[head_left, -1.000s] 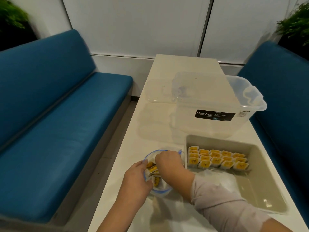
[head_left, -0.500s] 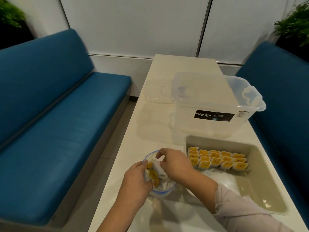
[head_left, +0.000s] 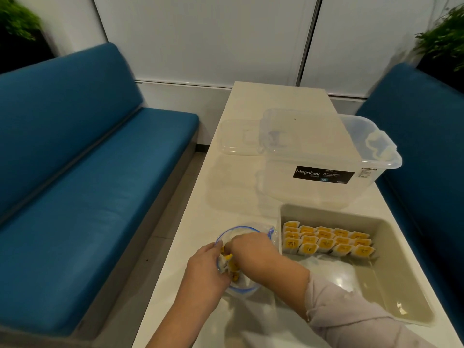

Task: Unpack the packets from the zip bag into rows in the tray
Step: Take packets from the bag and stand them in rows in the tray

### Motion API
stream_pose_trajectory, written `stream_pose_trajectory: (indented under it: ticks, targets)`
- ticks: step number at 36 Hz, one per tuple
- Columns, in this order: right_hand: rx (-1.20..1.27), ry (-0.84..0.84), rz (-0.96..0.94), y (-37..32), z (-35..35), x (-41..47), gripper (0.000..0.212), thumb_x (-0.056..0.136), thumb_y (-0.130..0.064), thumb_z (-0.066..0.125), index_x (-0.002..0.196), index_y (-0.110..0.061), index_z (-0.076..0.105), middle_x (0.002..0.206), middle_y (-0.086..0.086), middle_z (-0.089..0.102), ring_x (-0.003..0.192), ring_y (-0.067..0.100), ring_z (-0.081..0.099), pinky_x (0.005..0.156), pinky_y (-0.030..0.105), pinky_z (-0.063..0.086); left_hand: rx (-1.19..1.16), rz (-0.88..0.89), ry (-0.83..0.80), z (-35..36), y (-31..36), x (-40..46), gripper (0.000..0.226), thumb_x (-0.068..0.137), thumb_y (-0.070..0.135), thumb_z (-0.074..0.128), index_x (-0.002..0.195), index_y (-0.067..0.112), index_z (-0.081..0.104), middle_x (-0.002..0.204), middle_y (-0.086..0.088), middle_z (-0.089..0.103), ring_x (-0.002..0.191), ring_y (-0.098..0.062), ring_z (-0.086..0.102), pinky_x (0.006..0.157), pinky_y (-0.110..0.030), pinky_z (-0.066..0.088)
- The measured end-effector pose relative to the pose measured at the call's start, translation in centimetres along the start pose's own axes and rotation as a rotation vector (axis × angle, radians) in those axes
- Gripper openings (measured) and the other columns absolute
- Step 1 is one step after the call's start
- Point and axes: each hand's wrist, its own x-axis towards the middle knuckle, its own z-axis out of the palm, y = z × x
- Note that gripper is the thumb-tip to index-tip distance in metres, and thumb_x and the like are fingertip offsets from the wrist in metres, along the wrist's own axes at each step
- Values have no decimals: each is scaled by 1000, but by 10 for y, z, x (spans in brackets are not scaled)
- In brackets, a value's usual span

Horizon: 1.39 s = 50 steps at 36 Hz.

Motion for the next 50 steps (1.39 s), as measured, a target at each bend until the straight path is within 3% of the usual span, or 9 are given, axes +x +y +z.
stream_pose_trajectory:
  ticks: [7,14,19,28,33,37,42,48,50]
  targets:
    - [-61,-36,-57,-2,-2,1,31,94,-9,45,123,-13,55,108,10,64,98,31,61,66,36,37,18,-23,-1,3,-4,3,66,76,11,62,139,22,43,133,8,50,114,-9,52,92,-11,36]
    - [14,-24,-61,-1,-4,-1,28,93,-10,51,119,-15,60,112,9,54,96,32,59,66,33,35,44,-11,10,3,-7,4,67,76,13,65,139,22,43,129,8,52,109,-8,53,84,-5,32]
    - [153,46,12,7,-15,-9,26,93,-12,48,115,-14,61,108,10,60,96,31,58,68,31,35,39,-12,26,4,-8,4,67,74,7,66,137,19,46,127,7,54,110,-10,53,84,-5,30]
    - [516,177,205,52,-53,-57,9,80,-32,71,88,-27,68,86,-10,66,85,12,57,72,26,43,73,-37,20,4,-6,4,69,77,11,68,140,17,41,137,5,48,119,-11,51,96,-13,34]
    - [677,247,342,85,-63,-88,8,75,-21,77,81,-20,73,81,-6,69,76,9,59,69,22,44,57,-48,34,6,-5,3,66,77,10,68,138,16,44,137,3,49,119,-13,51,97,-16,35]
    - [662,301,445,113,-57,-111,8,77,-19,76,82,-23,72,74,-11,65,67,-1,54,56,6,36,74,-51,40,6,-4,3,66,77,12,70,137,15,45,134,2,52,118,-14,52,98,-20,37]
    - [517,249,583,140,-41,-127,11,82,-26,70,76,-33,64,79,-9,66,76,11,56,67,25,44,94,-68,35,5,-1,2,66,77,13,71,137,16,45,133,-1,54,118,-16,53,99,-25,40]
    - [486,190,632,154,-14,-129,4,84,-24,68,83,-27,69,84,-4,69,68,12,58,53,21,41,138,-76,28,5,2,0,65,79,16,69,139,17,42,135,0,52,120,-17,52,100,-28,41]
    - [469,170,637,157,-6,-127,5,84,-23,68,81,-27,68,84,-5,69,68,13,60,58,23,45,147,-81,28,3,3,-1,65,80,17,68,139,18,41,135,0,52,120,-17,52,100,-28,41]
